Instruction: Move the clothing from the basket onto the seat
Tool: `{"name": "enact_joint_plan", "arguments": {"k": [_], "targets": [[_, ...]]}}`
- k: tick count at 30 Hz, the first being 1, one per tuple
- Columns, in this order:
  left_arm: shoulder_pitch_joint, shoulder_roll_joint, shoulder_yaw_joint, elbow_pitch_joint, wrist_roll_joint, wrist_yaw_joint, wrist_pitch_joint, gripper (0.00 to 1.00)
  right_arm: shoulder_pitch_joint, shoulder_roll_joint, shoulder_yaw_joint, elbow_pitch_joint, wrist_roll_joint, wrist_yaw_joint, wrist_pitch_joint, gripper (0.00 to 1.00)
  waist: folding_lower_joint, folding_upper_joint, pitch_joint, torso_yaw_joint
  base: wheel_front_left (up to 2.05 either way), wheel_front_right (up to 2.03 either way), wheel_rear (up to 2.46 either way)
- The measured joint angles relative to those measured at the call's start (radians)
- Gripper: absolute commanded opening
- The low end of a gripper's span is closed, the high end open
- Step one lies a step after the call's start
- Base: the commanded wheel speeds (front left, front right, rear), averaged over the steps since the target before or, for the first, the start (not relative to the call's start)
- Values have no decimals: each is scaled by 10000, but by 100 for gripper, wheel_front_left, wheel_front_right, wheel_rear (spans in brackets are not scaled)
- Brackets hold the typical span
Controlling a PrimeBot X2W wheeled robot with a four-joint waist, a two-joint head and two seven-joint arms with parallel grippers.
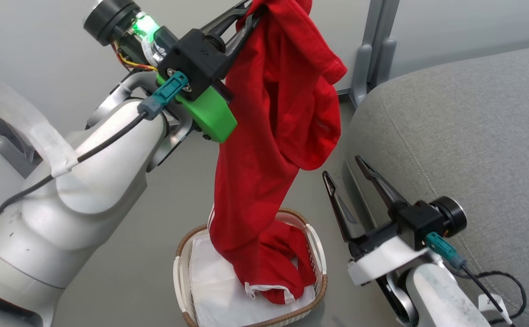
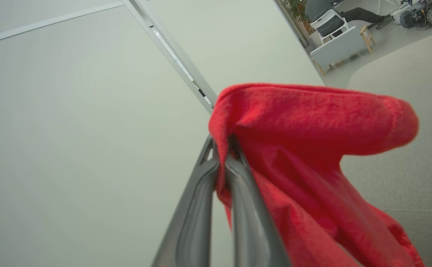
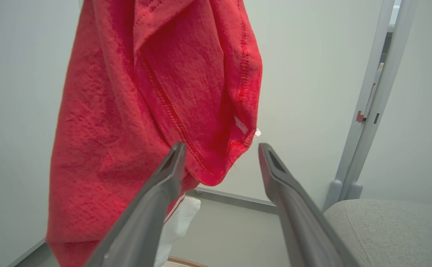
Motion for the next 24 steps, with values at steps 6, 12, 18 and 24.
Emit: {"name": "enact_joint_plan", "arguments": {"k": [6,12,18,24], "targets": [[-35,-150,-86,-192,-46,15,-17,0,-1028,-10,556,297,25,0,-2,100,0,0,-15,95,0,0,0],[-31,-422,-299,-314,-107,61,36,0,-2087,-2,1195,1068,265,0,-2,100,0,0,-24,207,0,0,0],[7,-681,-573,-510,-209,58,136,0,-2625,-4,1043,1628,456,0,-2,100,0,0,-41,373,0,0,0],[205,-765,-782,-780,-357,25,138,0,-2815,-6,988,2243,755,0,-2,30,0,0,-74,539,0,0,0]]}}
